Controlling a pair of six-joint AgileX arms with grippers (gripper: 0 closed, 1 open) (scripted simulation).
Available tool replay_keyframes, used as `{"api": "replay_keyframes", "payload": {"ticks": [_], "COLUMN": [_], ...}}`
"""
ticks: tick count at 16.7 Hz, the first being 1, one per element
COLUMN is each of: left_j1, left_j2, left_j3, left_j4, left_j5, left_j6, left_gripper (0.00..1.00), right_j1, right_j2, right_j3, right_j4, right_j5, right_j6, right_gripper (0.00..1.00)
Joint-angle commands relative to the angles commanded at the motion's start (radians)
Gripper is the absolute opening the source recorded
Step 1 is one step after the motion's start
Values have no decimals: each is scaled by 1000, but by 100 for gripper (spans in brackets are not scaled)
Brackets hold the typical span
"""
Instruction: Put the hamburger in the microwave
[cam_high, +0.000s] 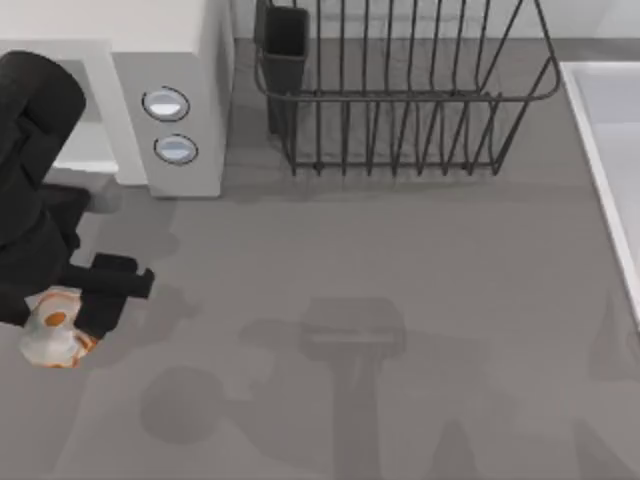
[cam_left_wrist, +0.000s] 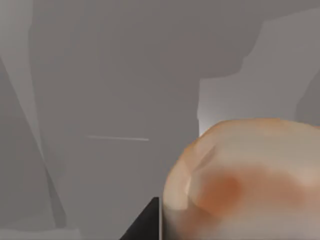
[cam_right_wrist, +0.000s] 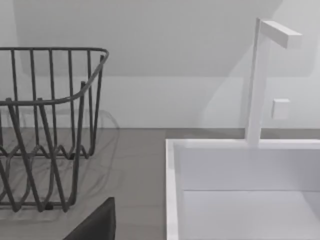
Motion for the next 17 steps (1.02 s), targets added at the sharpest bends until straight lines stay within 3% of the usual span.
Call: {"api": "replay_keyframes", "payload": {"ticks": [4,8,12,17], "left_j1": [7,75,188,322], "left_j2": [7,49,141,306], "left_j3": [-1,7,-8,-93], "left_j4": [13,159,471,1040], "left_j5": [0,3,14,44], "left_j6": [4,27,61,109], "left_gripper": [0,0,0,0], "right_j1": [0,0,0,0], "right_j2": [0,0,0,0], "right_j3": [0,0,0,0], "right_j4": [0,0,0,0], "right_j5": [0,0,0,0], "right_j6": [0,0,0,0], "right_gripper": [100,100,100,100]}}
